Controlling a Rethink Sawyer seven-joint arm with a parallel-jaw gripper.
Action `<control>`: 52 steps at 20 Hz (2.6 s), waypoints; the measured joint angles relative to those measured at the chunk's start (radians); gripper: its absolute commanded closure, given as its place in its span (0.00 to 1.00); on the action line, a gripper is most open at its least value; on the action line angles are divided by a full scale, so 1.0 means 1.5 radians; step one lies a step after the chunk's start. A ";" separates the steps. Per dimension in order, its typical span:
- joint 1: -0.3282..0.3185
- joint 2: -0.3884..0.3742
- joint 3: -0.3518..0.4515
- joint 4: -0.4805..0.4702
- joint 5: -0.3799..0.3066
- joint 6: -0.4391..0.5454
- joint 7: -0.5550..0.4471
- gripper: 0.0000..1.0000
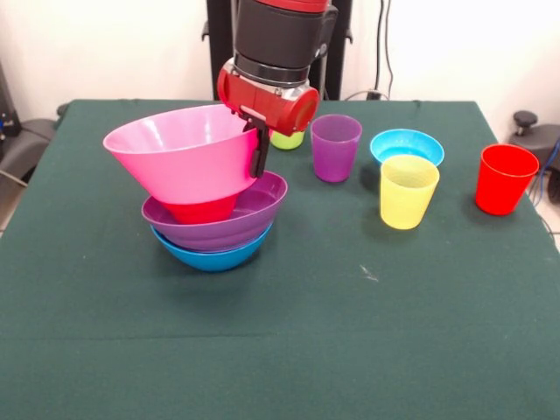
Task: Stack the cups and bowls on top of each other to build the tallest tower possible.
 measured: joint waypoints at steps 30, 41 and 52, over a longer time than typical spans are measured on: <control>0.035 -0.009 -0.013 0.006 0.005 0.038 0.000 1.00; 0.029 -0.006 -0.009 0.000 0.005 0.074 0.000 1.00; -0.063 0.027 0.047 -0.009 0.005 0.060 0.000 1.00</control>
